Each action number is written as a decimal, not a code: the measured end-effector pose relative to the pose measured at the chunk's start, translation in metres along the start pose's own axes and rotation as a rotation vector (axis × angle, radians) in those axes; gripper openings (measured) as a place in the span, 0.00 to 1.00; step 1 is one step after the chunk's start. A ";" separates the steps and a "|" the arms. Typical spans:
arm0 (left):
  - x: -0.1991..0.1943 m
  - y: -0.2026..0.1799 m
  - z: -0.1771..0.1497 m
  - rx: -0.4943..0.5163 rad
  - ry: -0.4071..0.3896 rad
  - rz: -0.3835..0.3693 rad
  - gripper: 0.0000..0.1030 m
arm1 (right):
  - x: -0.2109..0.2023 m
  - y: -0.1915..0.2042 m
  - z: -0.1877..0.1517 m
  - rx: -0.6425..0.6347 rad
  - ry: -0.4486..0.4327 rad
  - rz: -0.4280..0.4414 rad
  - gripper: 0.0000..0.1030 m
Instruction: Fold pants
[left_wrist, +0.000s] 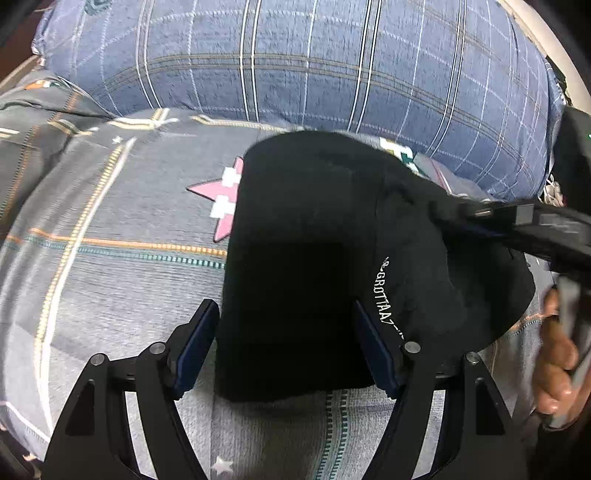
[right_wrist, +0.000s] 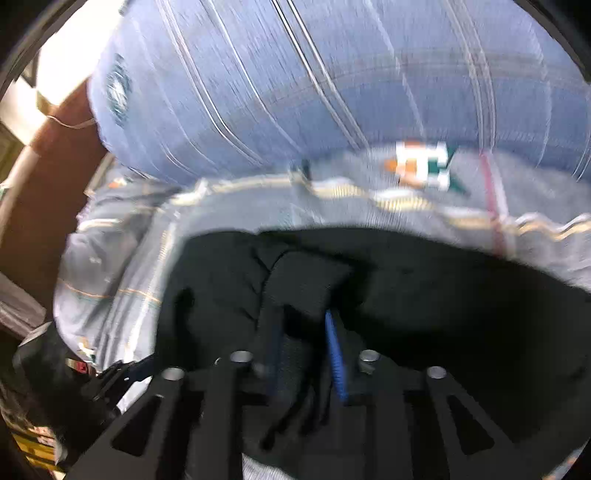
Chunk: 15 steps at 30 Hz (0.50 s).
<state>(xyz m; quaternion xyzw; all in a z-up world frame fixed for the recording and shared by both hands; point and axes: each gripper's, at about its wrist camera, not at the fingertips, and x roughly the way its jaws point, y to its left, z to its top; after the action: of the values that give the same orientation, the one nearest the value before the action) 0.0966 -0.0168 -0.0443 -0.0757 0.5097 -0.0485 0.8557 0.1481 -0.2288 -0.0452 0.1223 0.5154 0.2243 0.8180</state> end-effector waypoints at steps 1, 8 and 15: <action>-0.006 -0.003 -0.001 0.003 -0.019 0.000 0.72 | -0.019 -0.002 -0.002 0.000 -0.036 0.022 0.41; -0.056 -0.043 -0.013 0.098 -0.196 -0.086 0.77 | -0.127 -0.075 -0.030 0.185 -0.215 0.018 0.75; -0.046 -0.099 -0.019 0.180 -0.143 -0.244 0.77 | -0.124 -0.174 -0.054 0.381 -0.107 -0.034 0.73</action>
<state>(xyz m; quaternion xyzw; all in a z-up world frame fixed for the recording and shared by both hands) 0.0574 -0.1086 0.0041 -0.0635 0.4281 -0.1920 0.8808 0.0959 -0.4425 -0.0459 0.2781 0.5061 0.1019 0.8100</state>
